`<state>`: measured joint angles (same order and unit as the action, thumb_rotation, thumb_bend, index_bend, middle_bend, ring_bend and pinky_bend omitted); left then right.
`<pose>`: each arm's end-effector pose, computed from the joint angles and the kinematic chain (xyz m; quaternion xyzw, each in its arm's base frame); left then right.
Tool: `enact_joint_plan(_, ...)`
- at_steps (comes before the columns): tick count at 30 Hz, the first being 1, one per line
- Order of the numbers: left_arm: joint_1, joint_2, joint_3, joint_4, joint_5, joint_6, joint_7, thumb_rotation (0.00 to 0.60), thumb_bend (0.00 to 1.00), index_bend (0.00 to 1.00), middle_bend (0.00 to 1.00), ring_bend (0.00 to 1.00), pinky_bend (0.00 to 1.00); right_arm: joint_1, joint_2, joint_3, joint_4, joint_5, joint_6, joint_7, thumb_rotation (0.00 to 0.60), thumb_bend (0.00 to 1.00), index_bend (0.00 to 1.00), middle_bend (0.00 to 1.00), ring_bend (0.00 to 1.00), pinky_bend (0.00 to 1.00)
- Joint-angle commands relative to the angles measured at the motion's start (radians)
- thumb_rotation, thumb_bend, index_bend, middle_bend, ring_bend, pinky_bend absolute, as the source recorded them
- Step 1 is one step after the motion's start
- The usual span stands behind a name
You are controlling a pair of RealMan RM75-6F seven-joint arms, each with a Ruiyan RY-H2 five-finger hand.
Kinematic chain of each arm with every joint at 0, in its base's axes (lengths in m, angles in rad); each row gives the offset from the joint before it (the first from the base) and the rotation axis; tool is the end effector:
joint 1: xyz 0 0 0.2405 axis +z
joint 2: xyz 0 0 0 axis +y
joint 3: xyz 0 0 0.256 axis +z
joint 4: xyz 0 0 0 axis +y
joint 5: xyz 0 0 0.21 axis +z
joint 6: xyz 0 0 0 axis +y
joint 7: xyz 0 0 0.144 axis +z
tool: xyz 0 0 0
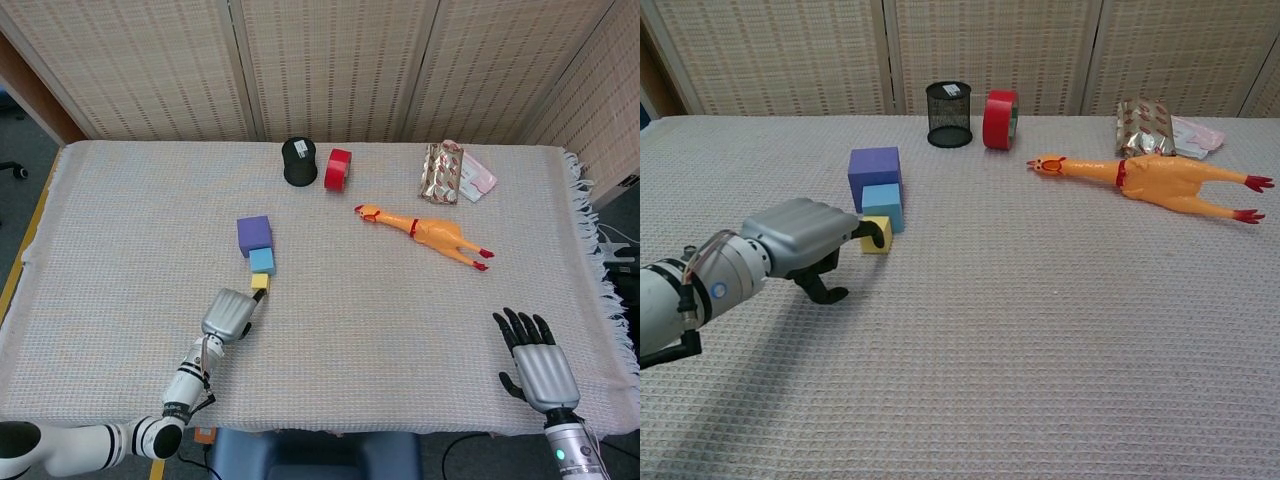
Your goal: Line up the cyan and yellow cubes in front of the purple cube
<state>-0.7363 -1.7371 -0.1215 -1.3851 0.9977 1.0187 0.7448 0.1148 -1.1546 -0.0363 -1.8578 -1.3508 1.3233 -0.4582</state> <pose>-0.1517 0.3194 -0.0718 -0.7915 -0.2947 -0.2681 0.4634 -0.2813 -0.1606 0.1003 0.6676 -0.4216 0.2455 0.5624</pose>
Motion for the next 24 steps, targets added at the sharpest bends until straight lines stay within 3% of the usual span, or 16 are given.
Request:
enact_joint_plan(1,-0.004,0.001,-0.001,0.004,-0.007,-0.002,0.004,0.600,0.34,0.22,1.00,1.00,1.00,0.000,-0.001,0.001,0.000,0.001,0.001,-0.001,0.600,0.05,0.00,0.00,0.00,0.00)
enact_joint_plan(24,-0.032,-0.027,-0.016,0.072,-0.036,-0.029,-0.027,0.600,0.34,0.20,1.00,1.00,1.00,0.002,-0.003,0.008,0.002,0.014,0.000,-0.004,0.600,0.05,0.00,0.00,0.00,0.00)
